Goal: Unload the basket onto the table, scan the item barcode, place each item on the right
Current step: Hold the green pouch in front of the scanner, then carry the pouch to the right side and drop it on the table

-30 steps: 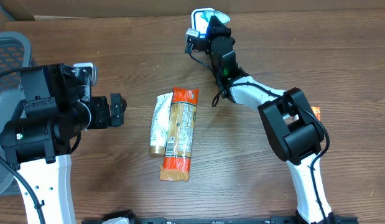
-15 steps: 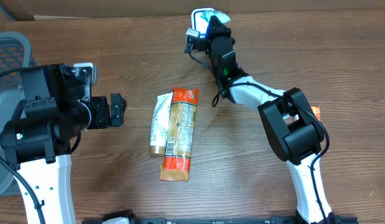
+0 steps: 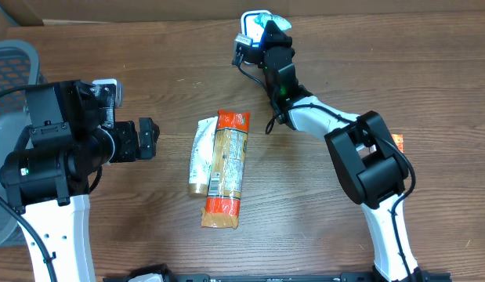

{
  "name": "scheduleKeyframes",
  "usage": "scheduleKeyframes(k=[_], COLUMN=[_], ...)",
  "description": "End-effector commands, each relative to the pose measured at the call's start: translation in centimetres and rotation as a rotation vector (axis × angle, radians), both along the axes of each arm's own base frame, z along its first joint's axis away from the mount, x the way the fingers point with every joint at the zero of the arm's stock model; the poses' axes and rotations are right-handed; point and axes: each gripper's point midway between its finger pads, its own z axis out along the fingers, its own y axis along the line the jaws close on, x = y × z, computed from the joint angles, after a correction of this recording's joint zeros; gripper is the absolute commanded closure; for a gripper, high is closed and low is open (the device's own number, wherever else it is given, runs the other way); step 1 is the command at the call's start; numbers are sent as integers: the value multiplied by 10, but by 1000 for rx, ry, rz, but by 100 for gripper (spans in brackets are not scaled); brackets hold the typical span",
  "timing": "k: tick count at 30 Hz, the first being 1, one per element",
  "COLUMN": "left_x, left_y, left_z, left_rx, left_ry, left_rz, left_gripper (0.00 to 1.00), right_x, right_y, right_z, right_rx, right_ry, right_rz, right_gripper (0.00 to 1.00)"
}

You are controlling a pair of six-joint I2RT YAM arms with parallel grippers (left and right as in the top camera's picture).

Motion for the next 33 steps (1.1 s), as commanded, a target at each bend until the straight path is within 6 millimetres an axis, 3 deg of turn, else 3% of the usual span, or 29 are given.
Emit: scheduleKeyframes(k=[1, 6, 9, 14, 18, 21, 24, 28, 33], left_x=[3, 3, 3, 3, 3, 3, 3, 3, 3], left_y=[0, 0, 0, 0, 0, 0, 0, 0, 0], left_z=[6, 6, 6, 6, 6, 6, 6, 6, 6], left_rx=[1, 1, 1, 1, 1, 1, 1, 1, 1], left_ry=[-19, -19, -20, -20, -20, -20, -20, -20, -20], left_rz=[-11, -11, -11, -11, -11, -11, -11, -11, -11], left_gripper=[0, 0, 0, 0, 0, 0, 0, 0, 0], right_x=[-17, -60, -96, -162, -192, -205, -215, -220, -220], right_y=[-12, -43, -62, -90, -138, -183, -214, -239, -254], right_z=[114, 162, 180, 182, 161, 131, 99, 55, 2], right_rx=[242, 551, 854, 1297, 1512, 1594, 1627, 1635, 1661], right_ry=[-117, 22, 127, 436, 530, 529, 550, 590, 633], right_rz=[-61, -162, -226, -308, -553, -804, -981, -1115, -1198], right_gripper=[96, 96, 96, 96, 96, 96, 96, 96, 96])
